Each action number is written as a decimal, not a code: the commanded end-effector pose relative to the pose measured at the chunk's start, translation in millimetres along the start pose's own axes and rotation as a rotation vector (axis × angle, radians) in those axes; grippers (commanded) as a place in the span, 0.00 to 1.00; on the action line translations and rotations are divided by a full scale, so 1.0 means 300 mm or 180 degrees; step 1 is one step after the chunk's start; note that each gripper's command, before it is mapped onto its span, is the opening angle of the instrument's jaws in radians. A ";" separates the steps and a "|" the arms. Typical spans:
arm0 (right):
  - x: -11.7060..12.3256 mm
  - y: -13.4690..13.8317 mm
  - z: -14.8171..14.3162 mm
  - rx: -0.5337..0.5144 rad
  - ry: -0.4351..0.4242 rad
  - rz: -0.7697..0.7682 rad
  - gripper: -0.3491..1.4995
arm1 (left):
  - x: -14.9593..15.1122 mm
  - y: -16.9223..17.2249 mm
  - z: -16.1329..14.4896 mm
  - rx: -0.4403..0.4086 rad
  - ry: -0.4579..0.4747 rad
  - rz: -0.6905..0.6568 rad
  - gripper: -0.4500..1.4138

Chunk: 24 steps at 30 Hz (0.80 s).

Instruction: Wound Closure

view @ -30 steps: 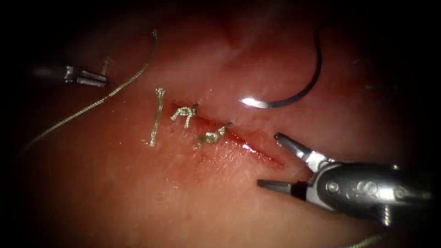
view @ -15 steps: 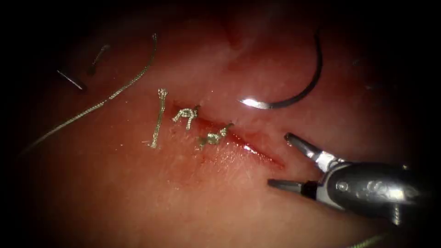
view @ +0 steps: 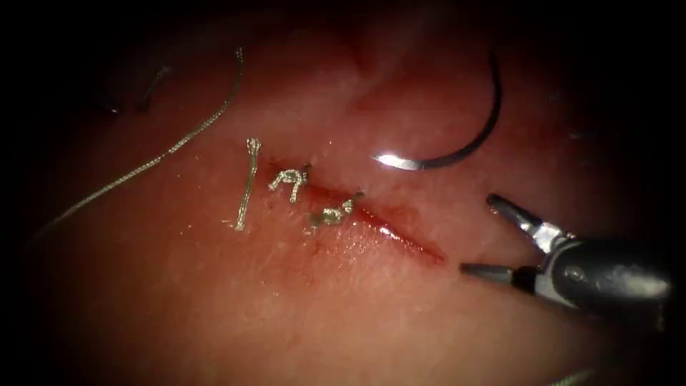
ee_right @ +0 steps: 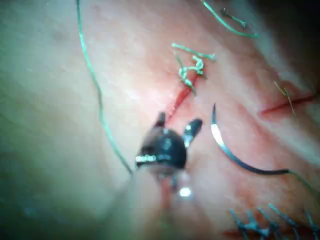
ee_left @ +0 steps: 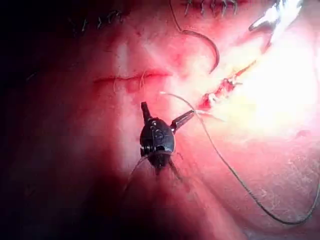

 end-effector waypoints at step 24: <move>0.0037 0.0074 -0.0108 0.0052 0.0008 0.0063 0.78 | 0.016 0.011 0.063 -0.0588 0.0013 0.0013 0.70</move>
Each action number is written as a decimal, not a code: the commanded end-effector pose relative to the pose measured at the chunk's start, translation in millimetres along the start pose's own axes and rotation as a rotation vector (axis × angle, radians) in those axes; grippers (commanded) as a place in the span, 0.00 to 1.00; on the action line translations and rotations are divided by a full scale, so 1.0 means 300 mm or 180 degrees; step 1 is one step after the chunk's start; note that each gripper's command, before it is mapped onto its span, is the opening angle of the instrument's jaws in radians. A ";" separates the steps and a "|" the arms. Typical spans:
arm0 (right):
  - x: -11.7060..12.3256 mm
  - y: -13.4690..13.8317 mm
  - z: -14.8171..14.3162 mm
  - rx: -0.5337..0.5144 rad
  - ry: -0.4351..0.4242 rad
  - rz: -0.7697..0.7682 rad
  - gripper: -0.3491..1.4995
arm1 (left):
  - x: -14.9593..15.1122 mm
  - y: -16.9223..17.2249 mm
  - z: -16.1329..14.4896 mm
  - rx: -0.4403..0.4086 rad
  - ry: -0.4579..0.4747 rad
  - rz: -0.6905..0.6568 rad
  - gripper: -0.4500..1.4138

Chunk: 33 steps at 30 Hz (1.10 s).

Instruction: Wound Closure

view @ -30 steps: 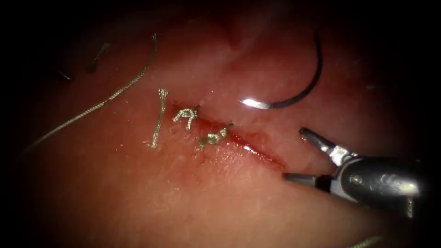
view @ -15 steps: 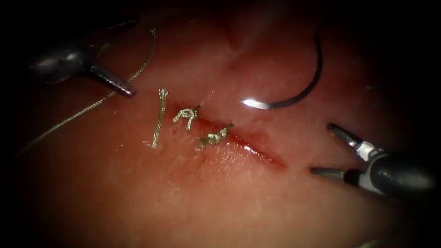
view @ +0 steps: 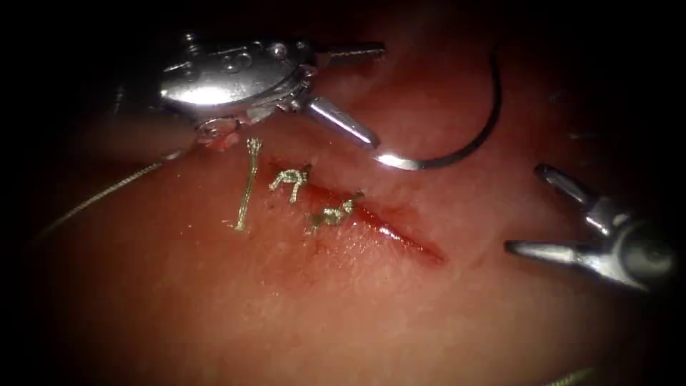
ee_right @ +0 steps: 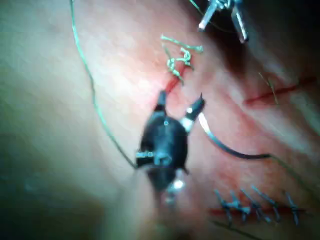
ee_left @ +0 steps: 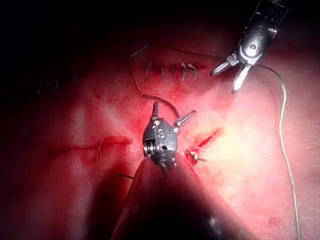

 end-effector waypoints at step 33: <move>0.0017 -0.0092 0.0098 0.0235 -0.0065 -0.0034 0.85 | -0.036 -0.010 0.031 0.0189 -0.1870 -0.0073 0.71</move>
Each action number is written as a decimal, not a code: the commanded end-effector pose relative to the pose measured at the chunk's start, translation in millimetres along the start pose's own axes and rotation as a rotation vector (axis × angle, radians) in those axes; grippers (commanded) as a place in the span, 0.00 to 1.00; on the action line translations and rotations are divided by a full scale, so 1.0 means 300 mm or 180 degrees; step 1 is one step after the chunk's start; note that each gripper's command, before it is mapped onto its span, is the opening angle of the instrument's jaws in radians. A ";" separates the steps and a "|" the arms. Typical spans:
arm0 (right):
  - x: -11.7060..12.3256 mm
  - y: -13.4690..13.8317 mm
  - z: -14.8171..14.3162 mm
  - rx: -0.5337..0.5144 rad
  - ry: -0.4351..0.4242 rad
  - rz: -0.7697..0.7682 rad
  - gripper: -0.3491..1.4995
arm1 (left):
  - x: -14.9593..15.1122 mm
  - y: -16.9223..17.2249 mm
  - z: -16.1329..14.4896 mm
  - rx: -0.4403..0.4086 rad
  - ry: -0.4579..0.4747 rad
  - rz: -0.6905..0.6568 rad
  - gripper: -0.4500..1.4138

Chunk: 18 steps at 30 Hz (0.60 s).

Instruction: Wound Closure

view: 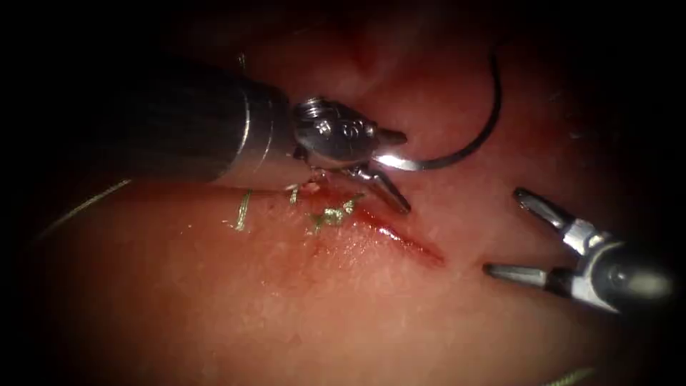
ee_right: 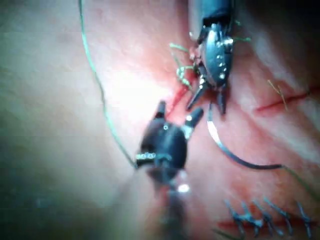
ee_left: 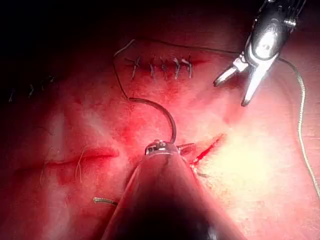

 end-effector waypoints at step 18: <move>0.0003 -0.0020 0.0034 0.0030 0.0026 0.0055 0.77 | -0.005 -0.002 0.004 0.0067 -0.0020 0.0123 0.00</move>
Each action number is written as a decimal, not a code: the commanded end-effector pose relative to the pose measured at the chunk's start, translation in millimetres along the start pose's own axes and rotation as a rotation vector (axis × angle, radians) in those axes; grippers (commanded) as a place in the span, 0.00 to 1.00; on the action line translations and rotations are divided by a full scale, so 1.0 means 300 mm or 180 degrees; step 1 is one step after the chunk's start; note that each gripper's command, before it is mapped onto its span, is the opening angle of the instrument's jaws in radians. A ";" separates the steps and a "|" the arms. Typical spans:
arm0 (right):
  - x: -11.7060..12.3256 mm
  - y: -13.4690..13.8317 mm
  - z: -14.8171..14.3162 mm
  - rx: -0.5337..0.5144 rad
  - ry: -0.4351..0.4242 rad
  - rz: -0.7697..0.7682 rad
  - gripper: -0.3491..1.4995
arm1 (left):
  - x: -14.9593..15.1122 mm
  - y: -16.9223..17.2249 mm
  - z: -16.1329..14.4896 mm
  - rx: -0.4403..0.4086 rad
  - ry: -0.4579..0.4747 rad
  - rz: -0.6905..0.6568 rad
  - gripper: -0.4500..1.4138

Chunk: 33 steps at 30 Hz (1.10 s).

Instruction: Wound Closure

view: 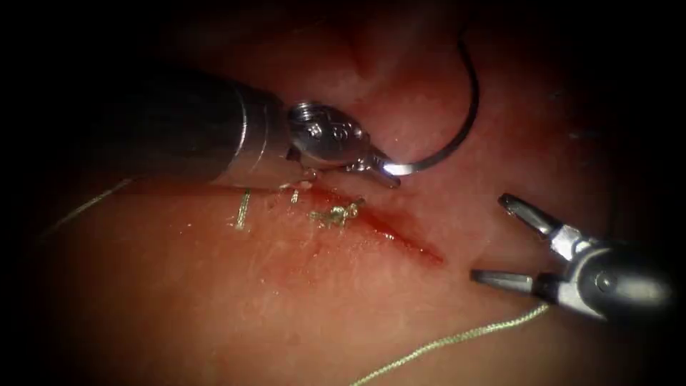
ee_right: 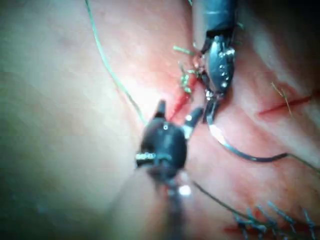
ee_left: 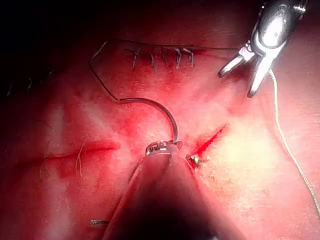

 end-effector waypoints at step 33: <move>-0.0107 0.0297 0.0088 0.0645 0.0339 0.2220 0.98 | -0.004 0.029 -0.037 0.1542 -0.0288 0.1692 0.00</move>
